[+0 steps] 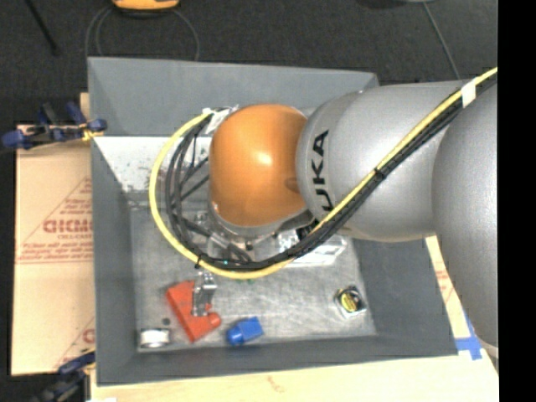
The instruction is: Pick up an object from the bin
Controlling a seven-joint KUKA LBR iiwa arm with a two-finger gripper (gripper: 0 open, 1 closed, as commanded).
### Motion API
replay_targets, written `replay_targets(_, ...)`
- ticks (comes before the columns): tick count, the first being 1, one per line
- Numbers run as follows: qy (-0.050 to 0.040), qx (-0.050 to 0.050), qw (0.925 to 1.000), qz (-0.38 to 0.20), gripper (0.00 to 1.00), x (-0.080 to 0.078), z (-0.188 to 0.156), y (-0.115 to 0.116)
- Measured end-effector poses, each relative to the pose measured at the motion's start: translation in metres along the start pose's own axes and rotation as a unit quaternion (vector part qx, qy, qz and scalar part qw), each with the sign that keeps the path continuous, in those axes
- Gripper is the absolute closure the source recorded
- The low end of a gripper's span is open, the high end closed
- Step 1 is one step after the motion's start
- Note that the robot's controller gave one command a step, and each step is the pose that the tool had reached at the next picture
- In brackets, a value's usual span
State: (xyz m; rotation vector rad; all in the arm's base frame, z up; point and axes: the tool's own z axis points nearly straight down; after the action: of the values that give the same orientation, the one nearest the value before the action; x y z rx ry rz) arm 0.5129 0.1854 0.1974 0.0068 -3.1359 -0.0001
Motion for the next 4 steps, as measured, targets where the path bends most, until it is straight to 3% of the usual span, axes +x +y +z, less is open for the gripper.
replay_targets(1,-0.0055,-0.002,0.999,0.045,0.0,0.013,0.112,-0.016)
replay_targets(2,-0.0048,-0.001,0.9863,0.165,0.0,0.014,0.097,-0.035)
replay_targets(3,-0.0021,0.0,0.9699,0.243,0.0,0.024,0.091,-0.056)
replay_targets(4,-0.0064,-0.005,0.9301,0.367,0.0,0.036,0.125,-0.071)
